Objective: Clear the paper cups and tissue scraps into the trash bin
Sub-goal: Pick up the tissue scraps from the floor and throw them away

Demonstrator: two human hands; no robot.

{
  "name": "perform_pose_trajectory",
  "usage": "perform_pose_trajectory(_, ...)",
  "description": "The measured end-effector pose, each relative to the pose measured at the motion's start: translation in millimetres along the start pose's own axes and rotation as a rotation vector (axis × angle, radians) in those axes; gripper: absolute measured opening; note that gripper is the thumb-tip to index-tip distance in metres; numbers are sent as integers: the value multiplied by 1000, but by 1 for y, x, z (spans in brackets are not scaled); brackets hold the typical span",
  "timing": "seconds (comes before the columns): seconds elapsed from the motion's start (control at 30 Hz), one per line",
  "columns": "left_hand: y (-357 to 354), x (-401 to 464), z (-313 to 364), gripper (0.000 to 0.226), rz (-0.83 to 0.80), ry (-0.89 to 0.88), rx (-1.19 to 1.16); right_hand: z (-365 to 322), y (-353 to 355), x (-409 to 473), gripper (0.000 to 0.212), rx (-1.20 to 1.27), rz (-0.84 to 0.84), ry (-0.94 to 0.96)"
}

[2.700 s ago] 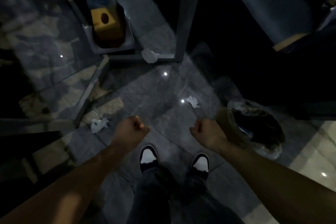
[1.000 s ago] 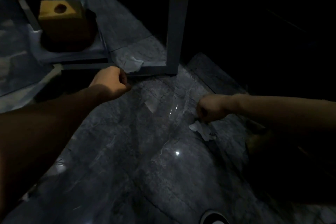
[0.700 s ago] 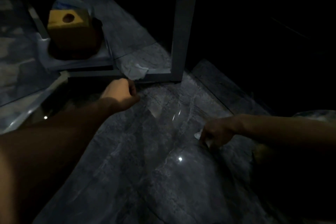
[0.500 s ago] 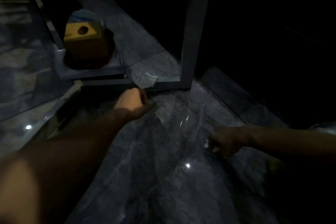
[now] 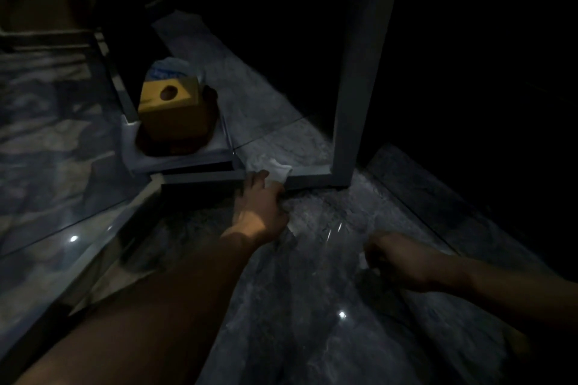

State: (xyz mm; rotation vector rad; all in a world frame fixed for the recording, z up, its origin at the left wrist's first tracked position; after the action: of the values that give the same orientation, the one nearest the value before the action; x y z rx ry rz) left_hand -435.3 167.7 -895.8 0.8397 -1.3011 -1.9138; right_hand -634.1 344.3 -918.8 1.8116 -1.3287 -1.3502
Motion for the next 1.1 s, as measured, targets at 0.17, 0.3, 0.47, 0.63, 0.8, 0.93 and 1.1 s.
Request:
perform_pose_trajectory(0.17, -14, 11, 4, 63, -106, 24, 112, 6, 2, -1, 9, -13, 43, -18)
perform_pose_trajectory(0.3, -26, 18, 2, 68, -163, 51, 132, 7, 3, -6, 16, -38, 9, -36)
perform_pose_trajectory(0.47, -31, 21, 1, 85, -183, 76, 80, 7, 5, -9, 17, -73, -33, -44)
perform_pose_trajectory(0.63, -23, 21, 2, 87, -91, 66, 25, 7, 5, -9, 14, -52, -33, -55)
perform_pose_trajectory(0.8, -11, 21, 1, 69, 70, 5, -41, 1, 8, -10, 15, -69, -16, -26)
perform_pose_trajectory(0.93, 9, 14, 0, 36, 215, 31, -244, 4, 5, -11, 21, -80, 6, -34)
perform_pose_trajectory(1.1, 29, 5, -4, 27, 311, 189, -590, 0, 11, -16, 28, -96, 25, -14)
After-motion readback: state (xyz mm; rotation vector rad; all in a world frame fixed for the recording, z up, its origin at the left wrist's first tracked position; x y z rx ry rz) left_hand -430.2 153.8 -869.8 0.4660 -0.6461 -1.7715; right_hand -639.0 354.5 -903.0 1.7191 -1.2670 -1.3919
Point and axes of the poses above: each hand's wrist, its own x-axis towards the middle knuckle, its own y-axis out of the back of the hand, z = x × y, the point moved 3 cm from there along x, towards the middle knuckle, and after that the axes turned 2 degrees about z, right-handed, at the moved point
